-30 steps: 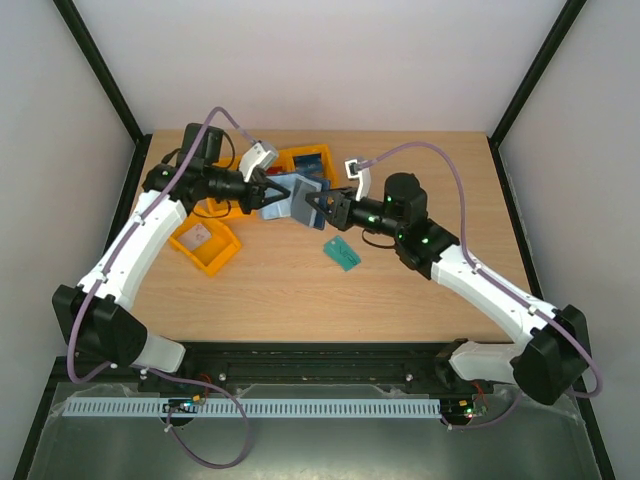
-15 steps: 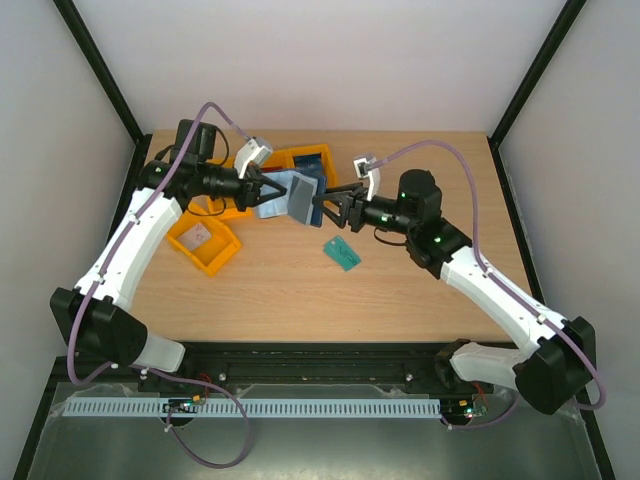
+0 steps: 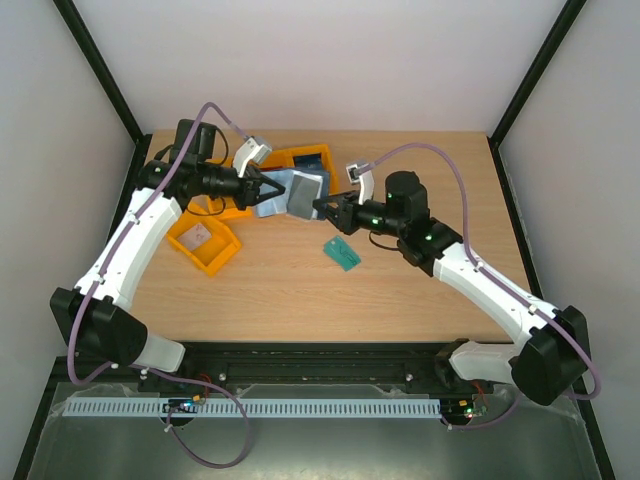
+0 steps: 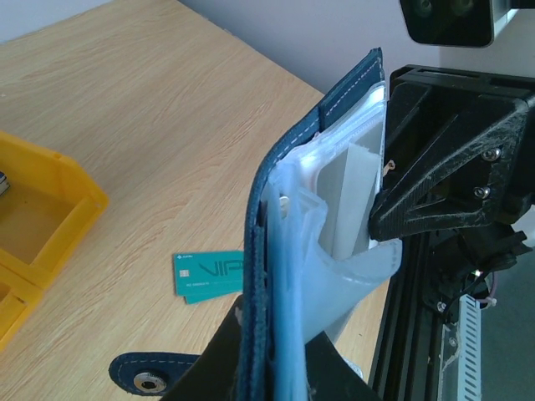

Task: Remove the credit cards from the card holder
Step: Remove the credit card from the card holder.

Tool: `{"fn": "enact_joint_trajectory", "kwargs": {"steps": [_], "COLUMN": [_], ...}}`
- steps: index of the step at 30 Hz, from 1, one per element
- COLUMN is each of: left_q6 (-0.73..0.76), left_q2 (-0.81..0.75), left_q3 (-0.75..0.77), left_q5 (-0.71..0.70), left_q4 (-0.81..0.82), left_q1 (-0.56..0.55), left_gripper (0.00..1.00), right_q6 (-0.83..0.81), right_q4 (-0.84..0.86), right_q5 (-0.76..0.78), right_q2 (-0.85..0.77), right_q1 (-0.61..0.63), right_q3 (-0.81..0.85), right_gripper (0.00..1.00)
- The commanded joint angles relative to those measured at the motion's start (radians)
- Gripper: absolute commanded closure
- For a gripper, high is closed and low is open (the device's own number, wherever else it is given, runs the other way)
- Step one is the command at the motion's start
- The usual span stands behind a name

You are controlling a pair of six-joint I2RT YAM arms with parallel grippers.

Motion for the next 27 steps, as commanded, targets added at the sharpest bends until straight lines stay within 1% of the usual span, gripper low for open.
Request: {"fn": "enact_joint_trajectory", "kwargs": {"steps": [1,4,6,7,8,9,16,19,21,24,26,27], "left_q6": [0.0,0.0,-0.002,-0.003,-0.002,-0.001,0.0,0.003,0.011,0.02,0.029,0.034], "left_q2": [-0.03,-0.032,-0.034,-0.034,-0.034,-0.034,-0.03,-0.03,-0.031,-0.034,-0.035,-0.036], "left_q3": [0.031,0.028,0.024,0.02,0.015,0.01,-0.019,-0.023,-0.017,0.009,0.03,0.041], "left_q5": [0.03,0.033,0.036,0.039,0.045,0.05,0.047,0.053,0.057,0.046,0.026,0.013], "left_q4": [0.008,0.007,0.01,0.012,0.012,0.012,0.018,0.016,0.006,-0.013,-0.028,-0.036], "left_q1": [0.0,0.0,-0.001,-0.005,-0.009,-0.014,-0.048,-0.053,-0.051,-0.042,-0.039,-0.039], "left_gripper": [0.98,0.98,0.98,0.98,0.98,0.98,0.98,0.98,0.98,0.98,0.98,0.98], "right_q6": [-0.012,-0.02,-0.021,-0.019,-0.015,-0.009,0.053,0.064,0.052,0.036,0.025,0.014], "right_q4": [-0.011,-0.013,-0.01,-0.003,0.008,0.023,0.127,0.142,0.131,0.091,0.067,0.054], "right_q5": [0.043,0.051,0.061,0.061,0.054,0.043,-0.012,-0.008,0.012,0.034,0.034,0.028], "right_q2": [0.007,0.014,0.016,0.017,0.02,0.024,0.069,0.073,0.063,0.033,0.019,0.011], "right_q1": [0.018,0.031,0.036,0.038,0.04,0.042,0.063,0.066,0.066,0.057,0.046,0.043], "right_q3": [0.036,0.042,0.043,0.044,0.044,0.045,0.053,0.052,0.047,0.042,0.038,0.035], "right_gripper": [0.82,0.8,0.8,0.82,0.88,0.97,0.98,0.86,0.84,0.84,0.8,0.76]}}
